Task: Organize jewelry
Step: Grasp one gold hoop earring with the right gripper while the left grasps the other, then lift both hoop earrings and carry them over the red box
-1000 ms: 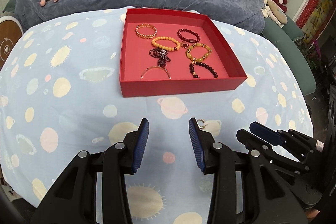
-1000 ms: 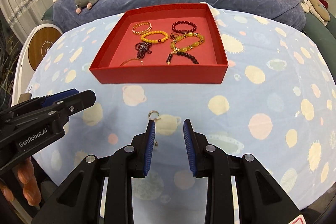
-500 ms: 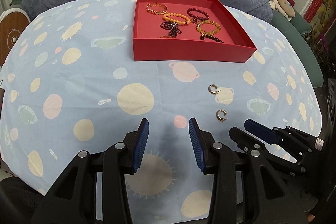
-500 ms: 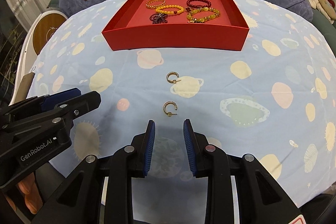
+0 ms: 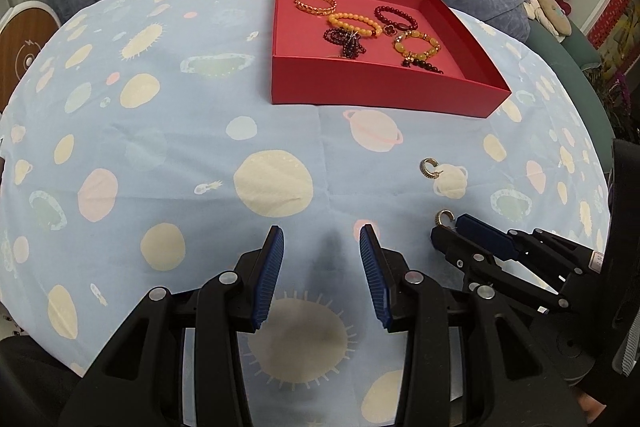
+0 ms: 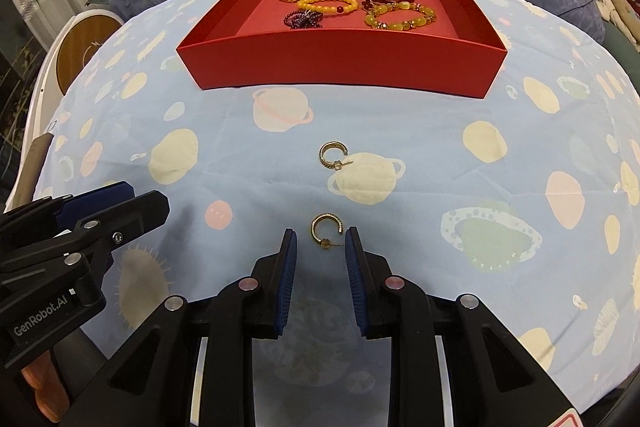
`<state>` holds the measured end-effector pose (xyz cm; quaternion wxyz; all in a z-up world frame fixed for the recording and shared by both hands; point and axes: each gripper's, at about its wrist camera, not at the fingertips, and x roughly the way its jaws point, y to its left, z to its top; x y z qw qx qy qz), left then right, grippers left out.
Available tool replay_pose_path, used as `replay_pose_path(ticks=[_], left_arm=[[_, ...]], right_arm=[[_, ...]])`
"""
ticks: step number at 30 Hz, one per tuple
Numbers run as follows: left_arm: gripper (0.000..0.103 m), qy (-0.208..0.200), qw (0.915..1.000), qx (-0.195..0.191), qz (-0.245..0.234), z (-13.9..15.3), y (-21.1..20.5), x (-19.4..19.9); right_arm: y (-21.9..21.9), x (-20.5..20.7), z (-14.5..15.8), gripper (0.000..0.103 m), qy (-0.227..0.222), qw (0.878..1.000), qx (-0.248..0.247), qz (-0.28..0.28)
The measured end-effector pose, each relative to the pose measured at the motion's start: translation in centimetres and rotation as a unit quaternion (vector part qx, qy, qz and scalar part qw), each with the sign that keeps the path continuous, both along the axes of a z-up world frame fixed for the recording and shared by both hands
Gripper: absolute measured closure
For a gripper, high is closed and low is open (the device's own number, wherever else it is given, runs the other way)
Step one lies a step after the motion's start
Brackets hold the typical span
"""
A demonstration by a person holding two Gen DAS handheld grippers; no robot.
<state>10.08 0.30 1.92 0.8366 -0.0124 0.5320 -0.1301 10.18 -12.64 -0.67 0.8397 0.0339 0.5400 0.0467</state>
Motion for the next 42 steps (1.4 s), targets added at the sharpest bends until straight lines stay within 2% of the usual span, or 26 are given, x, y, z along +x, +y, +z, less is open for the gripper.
replay_pose_path(ticks=[4,11,19,23,26,35,40,42], left_arm=[[0.065,0.001,1.0,-0.002,0.0,-0.1,0.0,0.1],[0.065,0.001,1.0,-0.001,-0.002,-0.1,-0.3,0.5],[0.065,0.004,0.9998,-0.016,-0.013,0.2,-1.1,0.8],[0.064,0.005,0.9992,-0.029,-0.026,0.2,-2.9,1.3],[0.06,0.002,0.9987,-0.032,-0.04,0.1,-4.6,1.8],[0.06,0.01,0.9978,-0.028,-0.06,-1.5,-8.5,3.8],[0.067,0.012,0.9974,-0.018,-0.069,-2.4,-9.5,4.6],[0.074,0.015,0.9972,-0.018,-0.072,-2.6,-9.6,4.7]], right_arm=[[0.1,0.2,-0.1,0.089,-0.005,1.0,-0.008,0.006],[0.0,0.4,-0.1,0.089,-0.009,1.0,-0.007,0.009],[-1.8,-0.3,1.0,0.089,-0.016,1.0,0.006,-0.016],[-3.4,-0.6,1.6,0.089,-0.019,0.999,0.013,-0.036],[-4.5,-0.6,1.8,0.089,-0.02,0.998,0.015,-0.049],[-7.2,0.2,1.5,0.089,-0.02,0.997,0.021,-0.073],[-7.8,0.5,1.2,0.089,-0.019,0.996,0.025,-0.079],[-7.9,0.7,1.2,0.089,-0.019,0.996,0.027,-0.079]])
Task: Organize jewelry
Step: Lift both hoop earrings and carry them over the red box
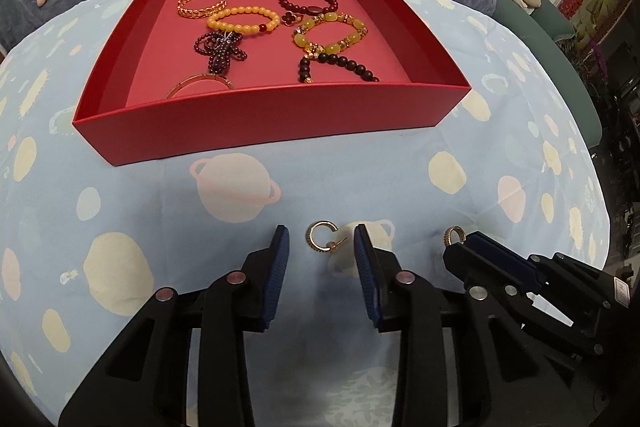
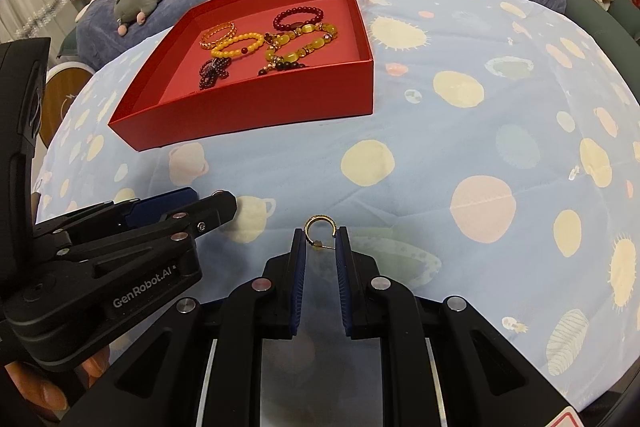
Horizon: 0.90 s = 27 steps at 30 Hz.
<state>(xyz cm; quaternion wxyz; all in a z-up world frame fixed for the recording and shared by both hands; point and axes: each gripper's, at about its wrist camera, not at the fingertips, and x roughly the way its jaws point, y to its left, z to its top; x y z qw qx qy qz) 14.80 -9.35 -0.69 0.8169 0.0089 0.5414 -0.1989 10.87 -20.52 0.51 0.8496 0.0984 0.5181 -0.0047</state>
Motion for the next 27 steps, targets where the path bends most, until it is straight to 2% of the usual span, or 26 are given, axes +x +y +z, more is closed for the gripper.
replay_pose_path(ticks=[2,4,13,27], left_arm=[[0.076,-0.005,1.0,0.002,-0.002,0.0,0.0,0.0],[0.084,-0.007,0.9999,0.006,-0.005,-0.1,-0.1,0.0],[0.084,-0.011,0.9999,0.009,-0.005,0.5,0.0,-0.3],[0.084,-0.034,0.9994,-0.003,0.008,4.5,2.3,-2.7]], right_arm=[[0.0,0.1,0.0,0.089,0.0,1.0,0.001,0.0],[0.0,0.1,0.0,0.089,-0.001,1.0,0.001,0.0],[0.2,-0.1,0.5,0.089,-0.005,1.0,0.001,0.002],[3.2,-1.4,4.5,0.089,-0.041,0.999,-0.004,0.026]])
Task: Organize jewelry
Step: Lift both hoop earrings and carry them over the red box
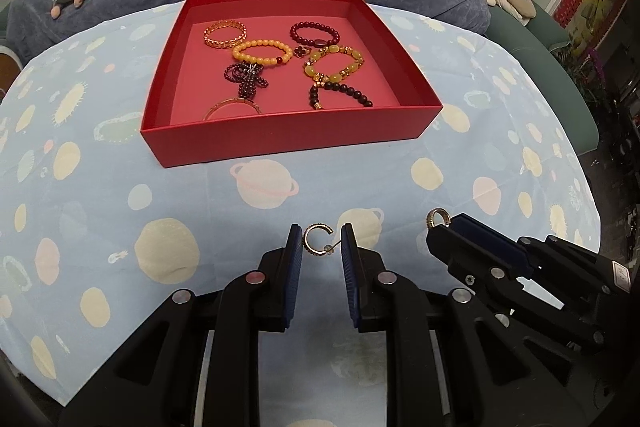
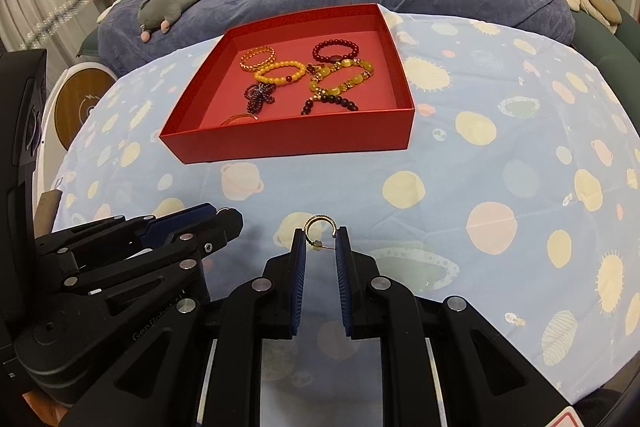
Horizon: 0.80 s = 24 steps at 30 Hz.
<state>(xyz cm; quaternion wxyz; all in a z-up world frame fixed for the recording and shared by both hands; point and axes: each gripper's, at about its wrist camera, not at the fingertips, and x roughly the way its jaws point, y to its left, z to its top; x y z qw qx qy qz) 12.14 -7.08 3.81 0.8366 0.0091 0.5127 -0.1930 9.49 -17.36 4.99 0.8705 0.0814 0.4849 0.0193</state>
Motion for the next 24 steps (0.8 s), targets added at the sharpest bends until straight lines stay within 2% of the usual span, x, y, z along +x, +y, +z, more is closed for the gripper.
replay_pose_path(ticks=[17,24], left_arm=[[0.084,-0.024,0.9993,-0.009,0.028,3.3,4.2,-3.8],[0.084,-0.038,0.9986,0.004,0.037,4.5,5.1,-4.5]], right_arm=[[3.8,-3.5,2.9,0.089,-0.023,0.999,-0.009,0.028],[4.0,-4.0,3.7,0.089,-0.028,0.999,-0.01,0.025]])
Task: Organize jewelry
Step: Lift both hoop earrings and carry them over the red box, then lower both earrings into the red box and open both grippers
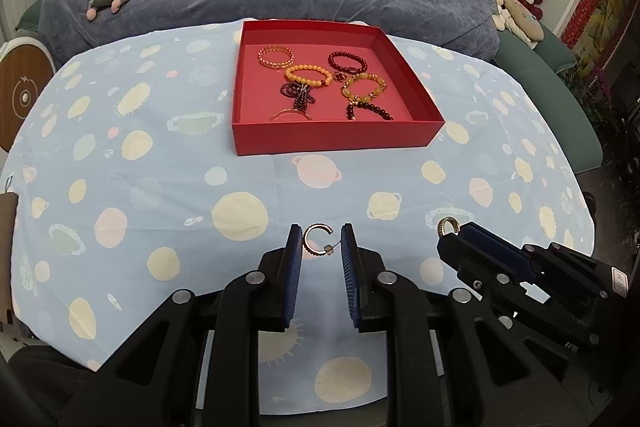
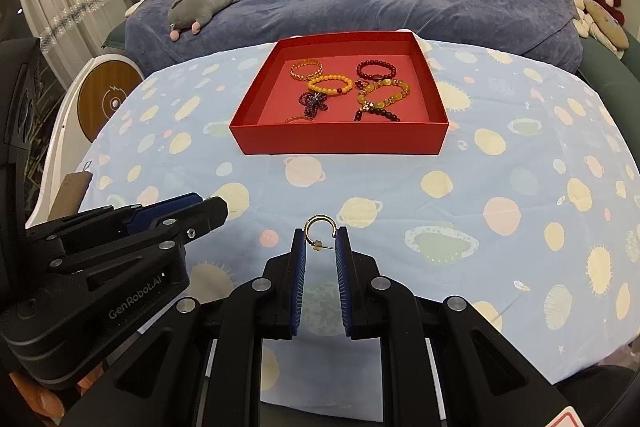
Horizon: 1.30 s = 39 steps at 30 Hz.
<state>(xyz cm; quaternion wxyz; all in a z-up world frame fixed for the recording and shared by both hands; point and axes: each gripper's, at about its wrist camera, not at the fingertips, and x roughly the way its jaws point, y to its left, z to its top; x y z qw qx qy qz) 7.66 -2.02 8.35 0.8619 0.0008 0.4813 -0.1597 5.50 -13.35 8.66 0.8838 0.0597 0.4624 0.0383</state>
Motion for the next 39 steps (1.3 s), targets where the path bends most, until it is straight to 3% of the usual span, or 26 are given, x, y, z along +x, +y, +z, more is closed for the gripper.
replay_pose_path(ticks=[9,20,28,39], left_arm=[[0.084,-0.025,0.9995,0.019,-0.002,2.2,-0.5,1.9],[0.083,-0.044,0.9988,0.021,-0.006,3.7,-2.5,8.9],[0.083,-0.036,0.999,0.026,0.003,2.1,-3.3,14.8],[0.083,-0.006,0.9992,0.038,0.011,-2.2,-3.8,20.5]], right_arm=[[-1.0,2.9,2.3,0.089,-0.023,1.0,-0.006,-0.005],[-2.7,10.8,3.6,0.089,-0.041,0.999,-0.006,-0.008],[-3.7,16.5,1.9,0.089,-0.033,0.999,-0.008,-0.011],[-4.2,22.5,-2.1,0.089,-0.005,1.0,-0.009,-0.01]])
